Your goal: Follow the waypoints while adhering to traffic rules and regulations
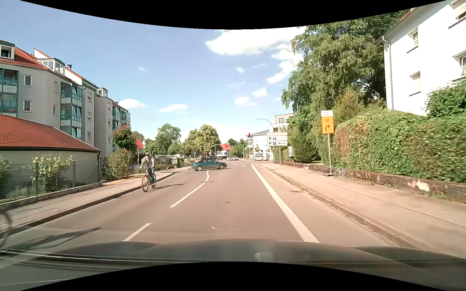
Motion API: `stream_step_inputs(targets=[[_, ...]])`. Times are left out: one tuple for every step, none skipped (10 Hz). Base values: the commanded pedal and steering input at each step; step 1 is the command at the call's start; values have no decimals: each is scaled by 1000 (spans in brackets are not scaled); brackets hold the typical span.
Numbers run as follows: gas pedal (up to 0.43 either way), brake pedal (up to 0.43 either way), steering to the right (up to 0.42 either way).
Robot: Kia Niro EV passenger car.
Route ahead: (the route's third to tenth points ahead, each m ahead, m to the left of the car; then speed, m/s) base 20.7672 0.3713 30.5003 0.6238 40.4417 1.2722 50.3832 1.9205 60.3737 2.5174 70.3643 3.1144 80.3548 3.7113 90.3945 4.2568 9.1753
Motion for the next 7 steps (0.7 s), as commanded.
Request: stream_step_inputs(targets=[[0, 152, -6], [0, 165, -6], [0, 171, -6], [0, 177, -4], [0, 201, -4], [0, 226, -3], [0, 232, -1]])
